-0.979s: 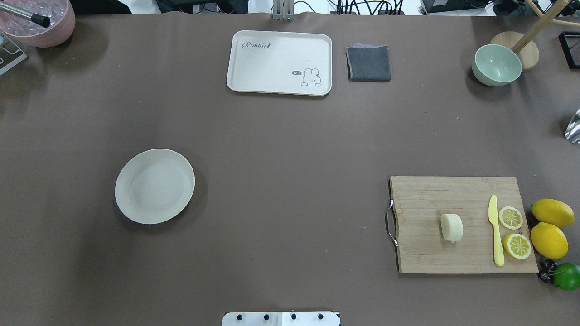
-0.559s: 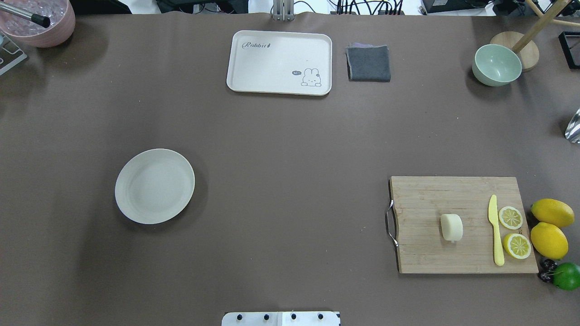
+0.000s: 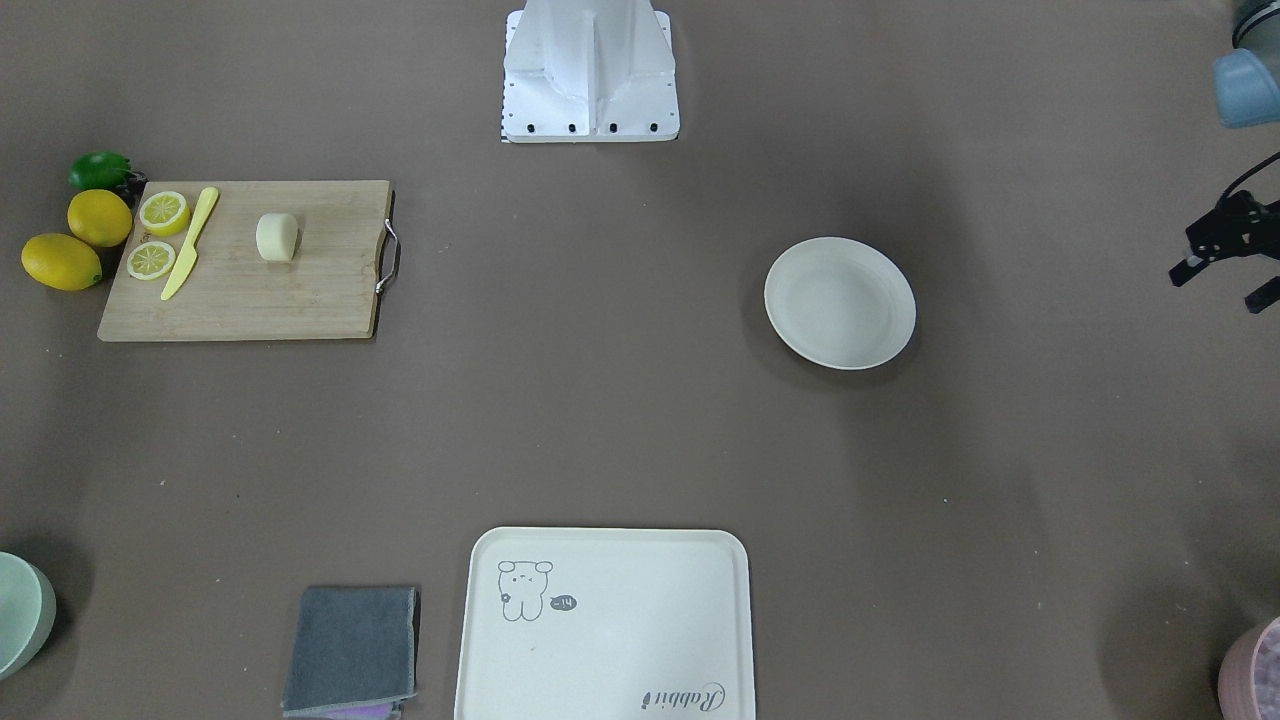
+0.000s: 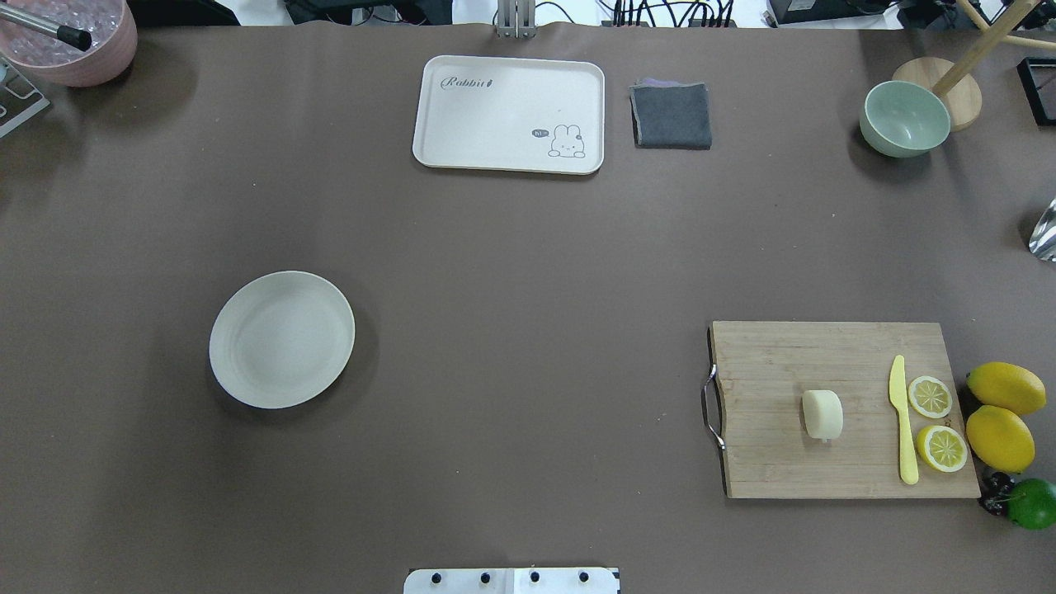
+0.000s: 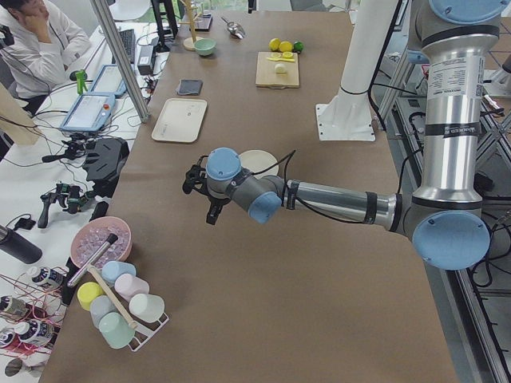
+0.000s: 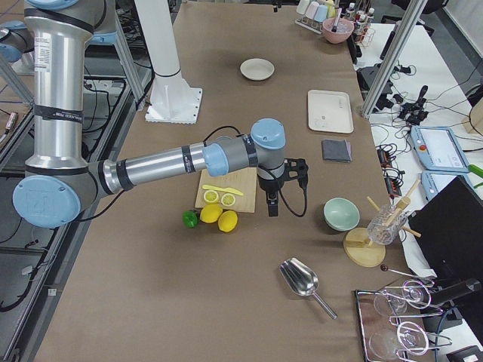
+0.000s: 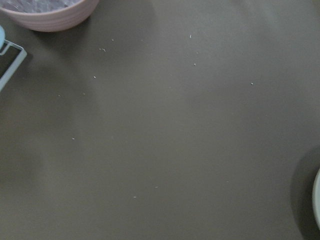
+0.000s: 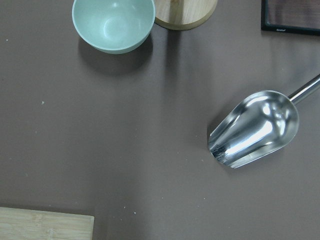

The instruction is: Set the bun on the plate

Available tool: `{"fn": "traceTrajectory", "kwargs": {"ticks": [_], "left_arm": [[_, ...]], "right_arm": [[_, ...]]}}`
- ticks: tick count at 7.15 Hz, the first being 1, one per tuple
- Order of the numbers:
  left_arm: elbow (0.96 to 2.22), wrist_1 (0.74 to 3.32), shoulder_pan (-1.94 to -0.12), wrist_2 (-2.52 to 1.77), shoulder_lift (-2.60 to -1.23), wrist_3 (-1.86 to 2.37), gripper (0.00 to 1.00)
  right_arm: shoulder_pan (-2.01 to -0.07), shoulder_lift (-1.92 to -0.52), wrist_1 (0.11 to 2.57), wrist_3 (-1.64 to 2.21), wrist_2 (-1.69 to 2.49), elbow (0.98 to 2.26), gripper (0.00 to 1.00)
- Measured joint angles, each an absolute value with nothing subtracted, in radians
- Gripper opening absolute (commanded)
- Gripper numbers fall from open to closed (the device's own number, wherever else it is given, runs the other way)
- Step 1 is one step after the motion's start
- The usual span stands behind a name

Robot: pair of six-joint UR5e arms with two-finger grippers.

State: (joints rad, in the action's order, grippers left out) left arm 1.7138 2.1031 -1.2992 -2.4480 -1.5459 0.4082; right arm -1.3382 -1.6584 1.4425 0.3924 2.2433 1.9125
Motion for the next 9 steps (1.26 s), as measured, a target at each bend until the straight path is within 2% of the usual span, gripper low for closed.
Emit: {"fn": "traceTrajectory", "kwargs": {"ticks": [3, 6, 7, 9], "left_arm": [[1.717, 2.129, -1.122, -2.433, -1.577, 0.613, 0.97], [1.669, 2.32, -0.886, -2.294, -1.612, 0.891, 0.94], [1.636, 2.382, -0.834, -2.255, -1.625, 0.95, 0.86], [1.59, 2.474, -0.778, -2.209, -1.633, 1.026, 0.56]], "right_arm": [[-1.141, -1.666, 1.235, 0.686, 2.191, 1.909, 1.0], [-1.096, -1.667, 1.194, 0.749, 2.199, 1.928, 1.0], [-1.082, -1.665, 1.193, 0.782, 2.199, 1.942, 1.0], [-1.054, -1.664, 1.192, 0.83, 2.194, 1.968, 1.0]]}}
